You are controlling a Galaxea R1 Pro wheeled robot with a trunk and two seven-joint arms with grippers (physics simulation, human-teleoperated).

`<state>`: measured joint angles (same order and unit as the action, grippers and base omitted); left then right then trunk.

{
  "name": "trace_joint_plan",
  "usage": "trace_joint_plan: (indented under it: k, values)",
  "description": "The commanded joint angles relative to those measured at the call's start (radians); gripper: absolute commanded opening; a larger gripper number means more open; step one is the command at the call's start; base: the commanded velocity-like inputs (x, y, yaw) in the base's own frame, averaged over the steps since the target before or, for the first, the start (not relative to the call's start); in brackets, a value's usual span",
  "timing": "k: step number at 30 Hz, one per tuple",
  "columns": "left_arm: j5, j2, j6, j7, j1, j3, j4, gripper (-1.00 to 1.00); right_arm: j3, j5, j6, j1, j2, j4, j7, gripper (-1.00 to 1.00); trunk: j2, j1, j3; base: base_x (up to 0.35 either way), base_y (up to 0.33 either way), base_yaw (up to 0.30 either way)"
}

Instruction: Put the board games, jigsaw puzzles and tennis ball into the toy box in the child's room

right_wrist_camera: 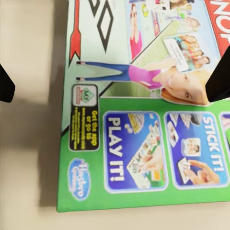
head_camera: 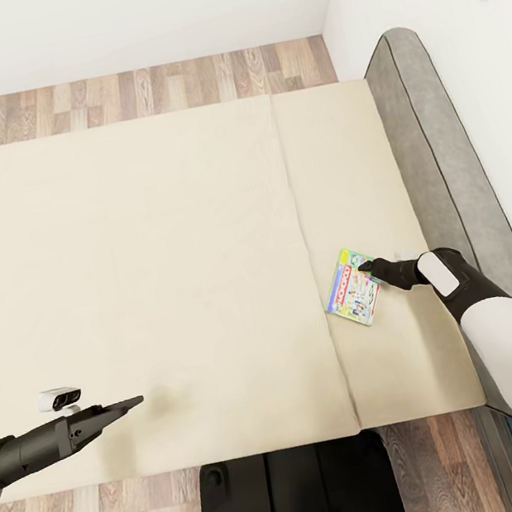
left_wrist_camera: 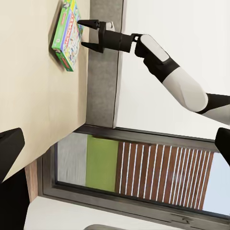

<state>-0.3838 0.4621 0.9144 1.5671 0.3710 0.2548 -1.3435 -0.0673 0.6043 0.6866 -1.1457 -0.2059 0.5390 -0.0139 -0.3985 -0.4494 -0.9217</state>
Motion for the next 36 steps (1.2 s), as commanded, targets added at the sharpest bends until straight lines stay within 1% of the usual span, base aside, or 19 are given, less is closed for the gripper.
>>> trace_joint_plan:
  k: [1, 10, 12, 15, 16, 19, 28, 32, 36]
  values:
    - [0.0, 0.0, 0.011, 0.004, 0.0, 0.0, 0.0, 1.0, -0.003, 0.003, 0.005, 0.0, 0.001, 0.001, -0.001, 1.0, -0.002, -0.001, -0.001, 0.0, 0.0, 0.0]
    - [0.0, 0.0, 0.011, 0.004, 0.0, 0.0, 0.0, 1.0, -0.003, 0.003, 0.006, -0.001, 0.006, 0.004, 0.0, 1.0, -0.002, -0.001, -0.001, 0.0, 0.0, 0.0]
    - [0.0, 0.0, 0.011, 0.004, 0.0, 0.0, 0.0, 1.0, -0.003, 0.003, 0.006, -0.001, 0.011, 0.004, 0.0, 1.0, -0.002, -0.001, -0.001, 0.0, 0.0, 0.0]
    - [0.0, 0.0, 0.011, 0.004, 0.0, 0.0, 0.0, 1.0, -0.001, 0.002, 0.006, -0.001, 0.027, 0.004, 0.0, 1.0, -0.002, -0.001, -0.001, 0.0, 0.0, 0.0]
    - [0.0, 0.0, 0.011, 0.004, 0.0, 0.0, 0.0, 1.0, 0.0, 0.002, 0.007, -0.001, 0.037, 0.004, 0.0, 1.0, -0.002, -0.001, -0.001, 0.0, 0.0, 0.0]
    - [0.0, 0.0, 0.011, 0.004, 0.0, 0.0, 0.0, 1.0, 0.001, 0.001, 0.009, -0.002, 0.052, 0.004, -0.001, 1.0, -0.002, -0.001, -0.001, 0.0, 0.0, 0.0]
    - [0.0, 0.001, 0.011, 0.004, 0.0, 0.0, 0.0, 1.0, 0.002, 0.0, 0.021, -0.002, 0.079, 0.007, -0.003, 1.0, -0.002, -0.001, -0.001, 0.0, 0.0, 0.0]
    - [0.0, 0.001, 0.011, 0.004, 0.0, 0.0, 0.001, 1.0, 0.003, -0.001, 0.022, -0.002, 0.083, 0.01, -0.003, 1.0, -0.002, -0.001, -0.001, 0.0, 0.0, 0.0]
    - [0.0, 0.001, 0.011, 0.004, 0.0, 0.0, 0.001, 1.0, 0.002, 0.0, 0.023, -0.002, 0.091, 0.036, -0.003, 1.0, -0.002, -0.001, -0.001, 0.0, 0.0, 0.0]
